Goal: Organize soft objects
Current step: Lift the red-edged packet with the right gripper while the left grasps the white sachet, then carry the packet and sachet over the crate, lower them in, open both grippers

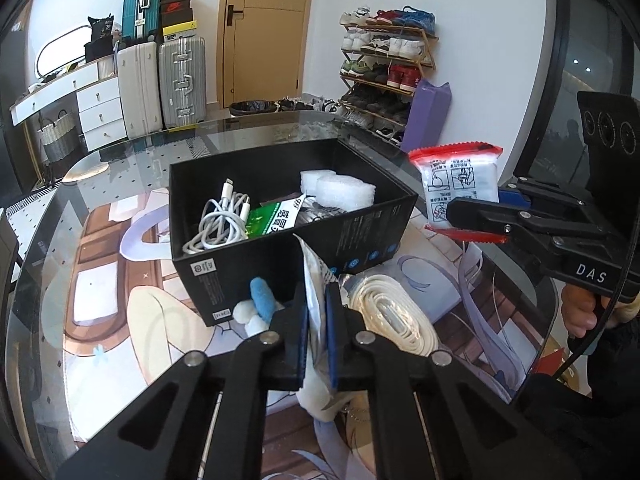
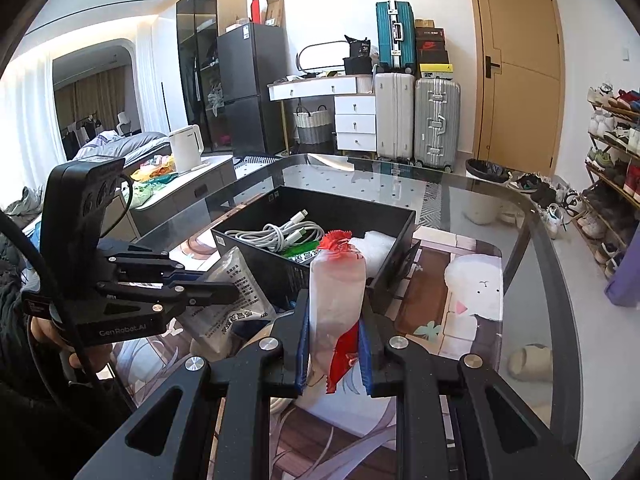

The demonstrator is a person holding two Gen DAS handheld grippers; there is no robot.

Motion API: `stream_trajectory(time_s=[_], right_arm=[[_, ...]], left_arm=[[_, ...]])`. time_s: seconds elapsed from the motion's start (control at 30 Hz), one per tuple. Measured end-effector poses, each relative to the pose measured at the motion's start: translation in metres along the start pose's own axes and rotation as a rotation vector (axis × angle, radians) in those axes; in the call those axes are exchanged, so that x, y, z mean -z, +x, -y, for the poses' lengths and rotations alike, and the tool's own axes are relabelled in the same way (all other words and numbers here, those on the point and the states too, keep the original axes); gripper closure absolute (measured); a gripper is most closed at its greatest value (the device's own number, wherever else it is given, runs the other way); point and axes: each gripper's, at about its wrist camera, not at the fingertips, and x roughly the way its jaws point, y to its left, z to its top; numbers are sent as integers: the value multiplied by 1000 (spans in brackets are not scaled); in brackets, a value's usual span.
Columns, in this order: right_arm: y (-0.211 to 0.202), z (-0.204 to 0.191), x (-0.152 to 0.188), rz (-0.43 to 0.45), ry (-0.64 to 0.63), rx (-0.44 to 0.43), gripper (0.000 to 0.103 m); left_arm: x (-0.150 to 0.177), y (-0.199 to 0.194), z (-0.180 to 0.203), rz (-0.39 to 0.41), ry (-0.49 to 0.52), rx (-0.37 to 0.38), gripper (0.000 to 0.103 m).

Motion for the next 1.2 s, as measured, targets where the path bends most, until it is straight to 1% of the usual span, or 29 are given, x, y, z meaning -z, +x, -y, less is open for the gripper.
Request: stream_trajectory(time_s=[0.37, 0.77, 1.2], right_arm=[[-11, -6, -3, 26, -8, -10, 84], [-20, -17, -11, 69, -24, -27, 84], [-7, -17, -29, 87, -17, -57, 84]], left_arm=[[-5, -13, 3, 33, 0, 7, 99], [-21, -37, -6, 106, -15, -2, 99], [-51, -42, -21, 169, -28, -37, 99]])
